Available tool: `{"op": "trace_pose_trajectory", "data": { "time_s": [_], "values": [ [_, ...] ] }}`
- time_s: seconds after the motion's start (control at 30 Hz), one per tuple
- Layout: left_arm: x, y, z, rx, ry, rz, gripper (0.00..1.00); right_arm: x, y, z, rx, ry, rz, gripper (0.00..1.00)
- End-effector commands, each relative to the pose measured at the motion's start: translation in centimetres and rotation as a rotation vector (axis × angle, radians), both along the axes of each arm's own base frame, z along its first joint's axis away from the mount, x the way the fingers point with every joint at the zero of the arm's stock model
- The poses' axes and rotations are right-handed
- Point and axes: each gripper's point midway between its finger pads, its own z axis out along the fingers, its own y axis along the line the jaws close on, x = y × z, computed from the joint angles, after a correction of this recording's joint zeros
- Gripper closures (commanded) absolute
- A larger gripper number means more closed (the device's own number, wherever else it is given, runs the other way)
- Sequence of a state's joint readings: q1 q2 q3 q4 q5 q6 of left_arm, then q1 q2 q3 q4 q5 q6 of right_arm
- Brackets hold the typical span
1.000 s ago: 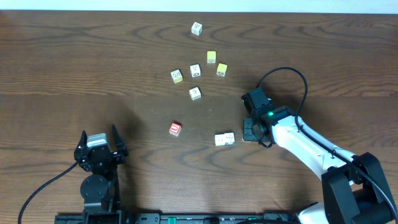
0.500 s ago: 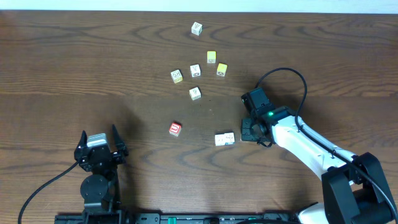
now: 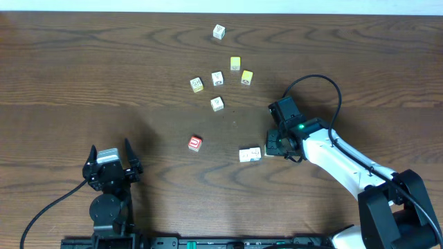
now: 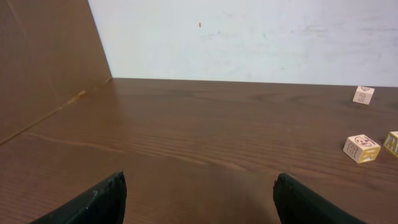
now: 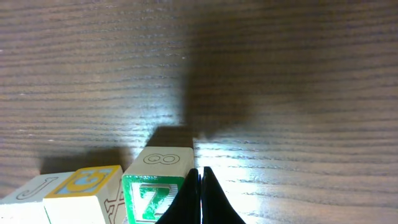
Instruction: Lift 4 blocks
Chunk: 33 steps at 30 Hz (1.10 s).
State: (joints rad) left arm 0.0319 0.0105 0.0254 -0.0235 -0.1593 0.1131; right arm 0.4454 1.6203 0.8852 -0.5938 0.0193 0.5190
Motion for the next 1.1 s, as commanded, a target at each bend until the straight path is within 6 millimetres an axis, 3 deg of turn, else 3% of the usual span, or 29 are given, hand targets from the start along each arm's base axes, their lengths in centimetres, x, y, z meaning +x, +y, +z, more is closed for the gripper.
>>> {"op": "trace_pose_trajectory", "data": {
  "time_s": [0.0, 0.3, 0.6, 0.8, 1.07],
  "values": [
    [-0.1, 0.2, -1.8, 0.012, 0.056, 0.008, 0.24, -0.4, 0.9, -0.1, 0.008, 0.001, 0.023, 0.99],
    [-0.1, 0.2, -1.8, 0.012, 0.056, 0.008, 0.24, -0.5, 2.3, 0.0, 0.005, -0.027, 0.067, 0.99],
    [-0.1, 0.2, -1.8, 0.012, 0.056, 0.008, 0.24, -0.2, -0.1, -0.1, -0.102, -0.043, 0.028, 0.99],
    [-0.1, 0.2, -1.8, 0.012, 0.056, 0.008, 0.24, 1.3, -1.4, 0.2, -0.119, -0.087, -0.012, 0.97],
    [-0.1, 0.2, -1.8, 0.012, 0.056, 0.008, 0.24, 3.4, 0.6, 1.0, -0.036, -0.169, 0.114, 0.99]
  ]
}}
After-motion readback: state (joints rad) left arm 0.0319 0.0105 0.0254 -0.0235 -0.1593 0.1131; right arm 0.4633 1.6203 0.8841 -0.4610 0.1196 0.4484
